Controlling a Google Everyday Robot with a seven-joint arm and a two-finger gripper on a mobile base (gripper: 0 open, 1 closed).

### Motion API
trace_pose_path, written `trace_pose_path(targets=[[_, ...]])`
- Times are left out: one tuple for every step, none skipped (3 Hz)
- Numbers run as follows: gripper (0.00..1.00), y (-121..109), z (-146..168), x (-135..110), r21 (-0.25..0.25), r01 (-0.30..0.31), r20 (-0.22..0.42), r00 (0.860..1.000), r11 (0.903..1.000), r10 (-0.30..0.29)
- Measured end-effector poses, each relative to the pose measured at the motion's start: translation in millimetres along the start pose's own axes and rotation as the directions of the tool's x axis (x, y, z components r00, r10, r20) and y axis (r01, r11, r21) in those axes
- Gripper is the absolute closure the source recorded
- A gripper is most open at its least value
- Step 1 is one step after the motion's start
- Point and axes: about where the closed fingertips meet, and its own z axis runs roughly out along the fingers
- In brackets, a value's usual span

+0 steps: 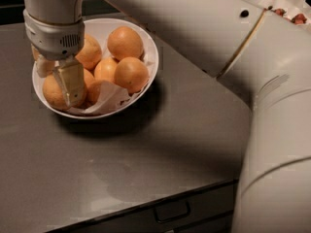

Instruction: Pick orange from white bowl

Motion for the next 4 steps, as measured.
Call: trace_pose_path(targets=[[0.38,-0.5,3.3,0.8,-0.007,0.000,0.007,1.000,1.0000,0.000],[0.38,-0.5,4.1,1.1,-0.008,0.000,0.009,1.000,1.0000,0.000],[0.38,-0.2,8.8,2.4,-0.016,-0.001,0.018,1.000,0.9999,0.001],[0.38,-0.2,9.0,2.6,-0.017,-0.001,0.018,1.000,0.9999,0.002]])
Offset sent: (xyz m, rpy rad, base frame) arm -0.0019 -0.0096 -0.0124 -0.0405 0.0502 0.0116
